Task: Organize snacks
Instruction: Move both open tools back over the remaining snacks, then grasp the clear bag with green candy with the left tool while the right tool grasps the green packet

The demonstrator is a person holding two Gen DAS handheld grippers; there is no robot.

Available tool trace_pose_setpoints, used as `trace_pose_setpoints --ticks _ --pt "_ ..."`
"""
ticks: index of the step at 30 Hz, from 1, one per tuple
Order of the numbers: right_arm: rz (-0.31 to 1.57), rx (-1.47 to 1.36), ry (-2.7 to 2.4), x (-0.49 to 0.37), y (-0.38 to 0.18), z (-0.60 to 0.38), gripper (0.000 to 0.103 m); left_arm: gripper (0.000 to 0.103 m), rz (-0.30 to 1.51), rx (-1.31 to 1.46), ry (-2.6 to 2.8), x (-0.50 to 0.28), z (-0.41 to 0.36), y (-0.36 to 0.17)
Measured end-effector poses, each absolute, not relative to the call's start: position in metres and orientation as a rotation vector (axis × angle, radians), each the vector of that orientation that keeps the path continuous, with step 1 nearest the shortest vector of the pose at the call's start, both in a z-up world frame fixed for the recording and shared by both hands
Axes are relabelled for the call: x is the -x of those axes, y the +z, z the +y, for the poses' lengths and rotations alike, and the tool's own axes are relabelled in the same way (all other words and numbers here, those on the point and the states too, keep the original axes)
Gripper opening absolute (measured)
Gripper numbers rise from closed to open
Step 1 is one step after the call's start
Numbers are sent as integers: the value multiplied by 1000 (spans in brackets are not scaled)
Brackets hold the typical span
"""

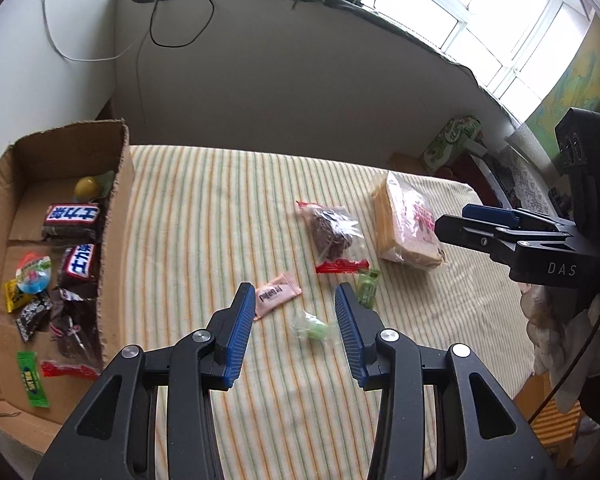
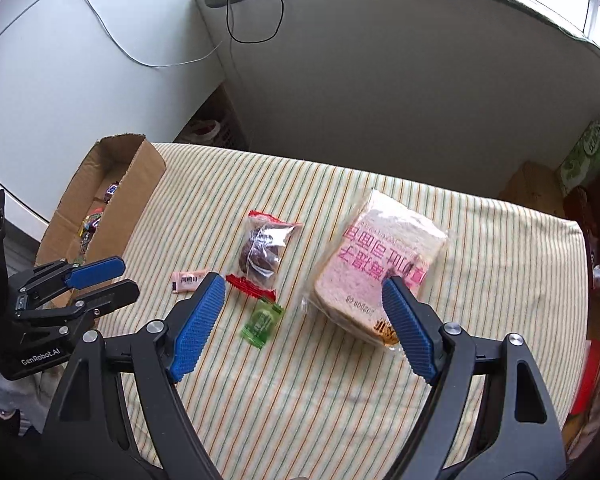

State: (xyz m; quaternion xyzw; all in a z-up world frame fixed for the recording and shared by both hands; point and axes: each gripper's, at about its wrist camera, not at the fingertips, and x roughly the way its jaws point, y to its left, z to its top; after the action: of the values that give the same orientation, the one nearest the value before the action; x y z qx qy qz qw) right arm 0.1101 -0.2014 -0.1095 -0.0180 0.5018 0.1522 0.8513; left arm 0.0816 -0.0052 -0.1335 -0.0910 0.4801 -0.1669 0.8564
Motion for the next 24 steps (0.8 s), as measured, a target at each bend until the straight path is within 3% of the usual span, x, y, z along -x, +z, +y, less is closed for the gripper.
trace_pose_setpoints --ticks 3,7,11,24 --pt "1060 34 323 -99 -124 -198 82 40 1018 176 -355 -76 -16 -143" --pt "1102 16 357 -93 -149 -192 62 40 1034 166 -361 -72 -24 -155" --pt "1140 -30 376 -95 -170 -193 49 40 1046 123 -376 -72 -33 -165" --pt "1161 -40 440 -116 -188 -180 40 40 1046 56 -383 -80 -50 -179"
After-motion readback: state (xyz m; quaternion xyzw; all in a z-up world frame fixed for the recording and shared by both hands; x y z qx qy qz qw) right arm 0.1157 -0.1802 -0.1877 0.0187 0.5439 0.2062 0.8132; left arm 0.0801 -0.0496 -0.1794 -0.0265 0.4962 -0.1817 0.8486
